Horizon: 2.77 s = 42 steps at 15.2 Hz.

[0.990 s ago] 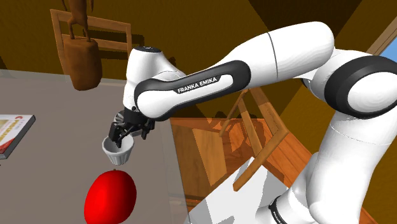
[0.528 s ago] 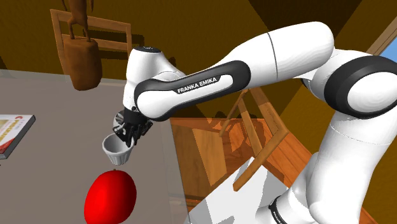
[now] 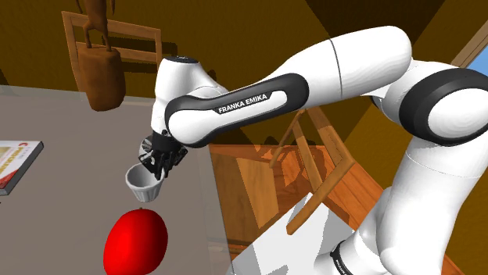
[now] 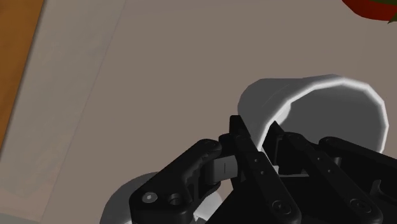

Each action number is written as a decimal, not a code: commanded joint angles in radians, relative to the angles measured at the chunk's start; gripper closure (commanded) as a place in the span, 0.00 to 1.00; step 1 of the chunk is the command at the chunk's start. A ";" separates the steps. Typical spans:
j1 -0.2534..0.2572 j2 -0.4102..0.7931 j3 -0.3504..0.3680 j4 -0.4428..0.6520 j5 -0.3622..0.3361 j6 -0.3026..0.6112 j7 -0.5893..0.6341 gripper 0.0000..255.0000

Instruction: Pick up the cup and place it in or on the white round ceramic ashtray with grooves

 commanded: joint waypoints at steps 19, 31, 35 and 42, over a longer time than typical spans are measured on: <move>-0.011 -0.095 0.011 0.145 0.031 -0.236 -0.003 1.00; -0.078 0.051 -0.044 0.442 0.005 -0.404 -0.123 1.00; -0.101 0.162 -0.068 0.634 -0.013 -0.492 -0.177 1.00; -0.116 0.229 -0.080 0.686 -0.021 -0.481 -0.210 1.00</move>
